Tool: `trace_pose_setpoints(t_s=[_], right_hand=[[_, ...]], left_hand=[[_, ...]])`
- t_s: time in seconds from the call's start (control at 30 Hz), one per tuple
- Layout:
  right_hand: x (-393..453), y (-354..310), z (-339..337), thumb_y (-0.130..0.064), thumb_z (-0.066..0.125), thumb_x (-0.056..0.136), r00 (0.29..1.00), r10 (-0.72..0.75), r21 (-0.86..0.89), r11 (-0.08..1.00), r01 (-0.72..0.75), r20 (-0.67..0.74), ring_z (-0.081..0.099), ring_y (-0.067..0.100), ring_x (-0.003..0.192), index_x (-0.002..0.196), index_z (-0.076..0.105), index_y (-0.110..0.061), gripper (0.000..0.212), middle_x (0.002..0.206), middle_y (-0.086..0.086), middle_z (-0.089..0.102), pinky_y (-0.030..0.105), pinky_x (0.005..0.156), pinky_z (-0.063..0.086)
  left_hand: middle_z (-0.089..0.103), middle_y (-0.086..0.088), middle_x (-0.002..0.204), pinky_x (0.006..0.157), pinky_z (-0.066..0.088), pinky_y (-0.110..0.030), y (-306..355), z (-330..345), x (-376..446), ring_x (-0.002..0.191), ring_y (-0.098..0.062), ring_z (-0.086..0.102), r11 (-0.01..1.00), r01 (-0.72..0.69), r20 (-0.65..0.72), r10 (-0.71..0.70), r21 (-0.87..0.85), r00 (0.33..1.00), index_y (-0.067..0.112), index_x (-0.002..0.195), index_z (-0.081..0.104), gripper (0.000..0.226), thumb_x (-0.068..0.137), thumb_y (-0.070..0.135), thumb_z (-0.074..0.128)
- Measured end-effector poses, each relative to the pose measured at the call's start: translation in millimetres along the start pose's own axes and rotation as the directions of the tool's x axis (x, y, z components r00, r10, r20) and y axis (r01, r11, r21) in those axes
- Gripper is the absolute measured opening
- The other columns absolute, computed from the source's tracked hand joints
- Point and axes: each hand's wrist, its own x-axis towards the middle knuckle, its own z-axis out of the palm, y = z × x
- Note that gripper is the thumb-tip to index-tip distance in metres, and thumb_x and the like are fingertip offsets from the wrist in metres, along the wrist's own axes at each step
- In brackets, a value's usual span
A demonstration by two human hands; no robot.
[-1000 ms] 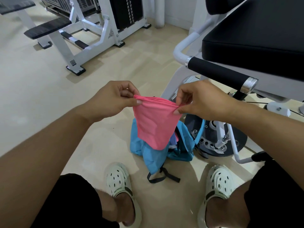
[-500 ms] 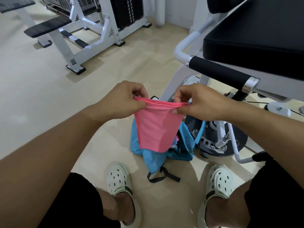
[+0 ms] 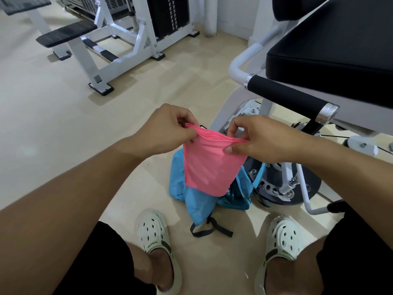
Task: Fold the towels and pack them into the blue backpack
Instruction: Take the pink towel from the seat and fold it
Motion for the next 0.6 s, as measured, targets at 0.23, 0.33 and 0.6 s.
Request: trace_pose_setpoints(t_s=[0.23, 0.33, 0.6], right_hand=[[-2.1, 1.7, 2.4, -0.054, 0.067, 0.090, 0.993, 0.035, -0.126, 0.992, -0.021, 0.110, 0.061, 0.004, 0.089, 0.121, 0.061, -0.033, 0.038, 0.103, -0.016, 0.065, 0.023, 0.076, 0.051], [0.3, -9.4, 14.7, -0.056, 0.071, 0.085, 0.999, -0.048, 0.024, 0.999, 0.048, -0.018, 0.063, 0.004, 0.092, 0.118, 0.060, -0.035, 0.041, 0.098, -0.020, 0.061, 0.024, 0.078, 0.053], [12.2, -16.1, 18.5, -0.054, 0.069, 0.088, 0.986, -0.082, -0.016, 0.997, 0.080, -0.143, 0.058, 0.012, 0.073, 0.085, 0.059, -0.031, 0.025, 0.077, 0.001, 0.065, 0.031, 0.062, 0.042]], left_hand=[[0.076, -0.001, 0.075, 0.070, 0.056, -0.016, 2.6, -1.1, -2.2, 0.070, -0.009, 0.072, 0.996, -0.082, 0.081, 0.085, -0.042, 0.993, 0.011, 0.088, 0.078, 0.013, 0.079, 0.004, 0.084], [0.077, -0.004, 0.078, 0.074, 0.059, -0.019, 7.6, 0.8, -3.4, 0.074, -0.015, 0.076, 0.992, -0.098, 0.126, 0.107, -0.075, 0.986, 0.013, 0.092, 0.076, 0.016, 0.084, 0.000, 0.077], [0.079, -0.006, 0.084, 0.067, 0.055, -0.016, 8.3, -0.5, -1.6, 0.071, -0.007, 0.073, 0.986, -0.083, 0.089, 0.097, -0.147, 0.991, 0.010, 0.104, 0.069, 0.021, 0.090, -0.006, 0.067]])
